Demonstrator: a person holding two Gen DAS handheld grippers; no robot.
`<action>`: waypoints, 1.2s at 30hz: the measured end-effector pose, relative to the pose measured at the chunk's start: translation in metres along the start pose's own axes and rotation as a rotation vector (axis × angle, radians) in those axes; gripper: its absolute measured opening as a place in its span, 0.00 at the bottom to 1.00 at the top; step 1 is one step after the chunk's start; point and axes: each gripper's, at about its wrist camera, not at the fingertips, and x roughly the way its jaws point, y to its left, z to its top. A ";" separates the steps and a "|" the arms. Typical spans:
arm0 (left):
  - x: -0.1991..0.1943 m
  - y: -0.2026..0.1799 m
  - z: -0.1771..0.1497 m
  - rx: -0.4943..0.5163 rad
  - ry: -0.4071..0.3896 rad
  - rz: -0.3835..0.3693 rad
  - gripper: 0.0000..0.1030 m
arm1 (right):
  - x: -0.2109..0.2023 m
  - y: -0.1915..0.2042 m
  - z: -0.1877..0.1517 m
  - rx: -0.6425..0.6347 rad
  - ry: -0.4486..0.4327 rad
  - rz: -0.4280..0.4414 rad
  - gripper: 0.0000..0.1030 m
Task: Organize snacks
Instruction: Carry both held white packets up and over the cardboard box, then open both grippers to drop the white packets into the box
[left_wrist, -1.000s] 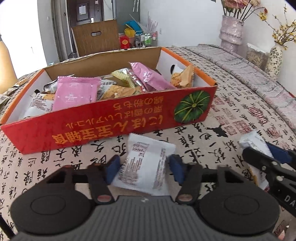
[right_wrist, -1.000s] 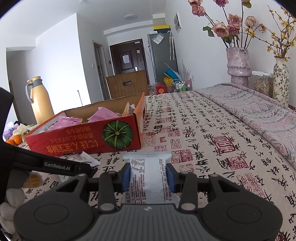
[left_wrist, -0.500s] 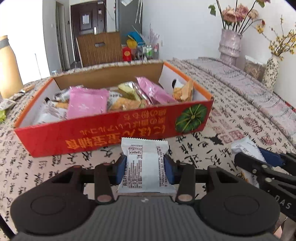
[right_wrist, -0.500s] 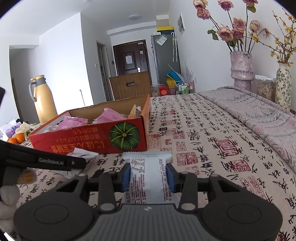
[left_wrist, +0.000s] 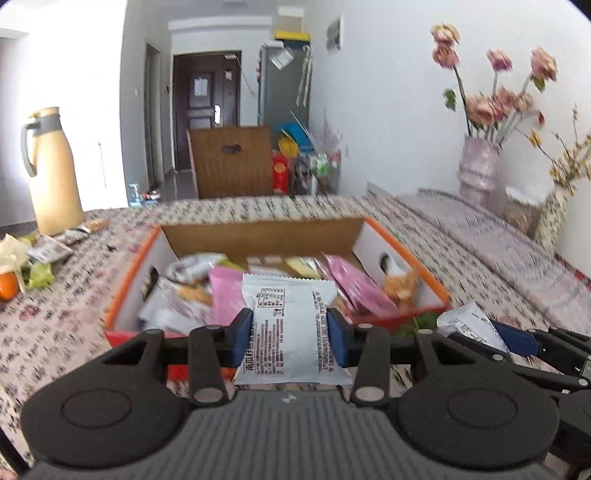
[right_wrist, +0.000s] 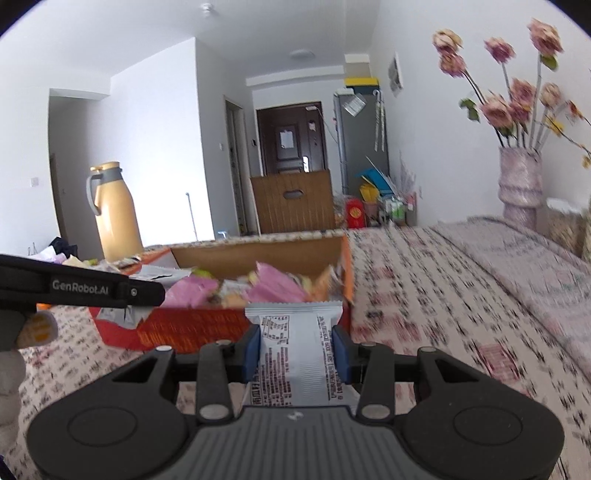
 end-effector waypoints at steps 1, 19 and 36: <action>0.000 0.004 0.004 -0.005 -0.010 0.007 0.43 | 0.004 0.003 0.006 -0.004 -0.007 0.003 0.38; 0.064 0.058 0.036 -0.080 -0.069 0.122 0.43 | 0.115 0.036 0.068 -0.031 -0.012 -0.004 0.38; 0.066 0.072 0.024 -0.121 -0.148 0.164 1.00 | 0.128 0.017 0.055 0.042 -0.007 -0.048 0.99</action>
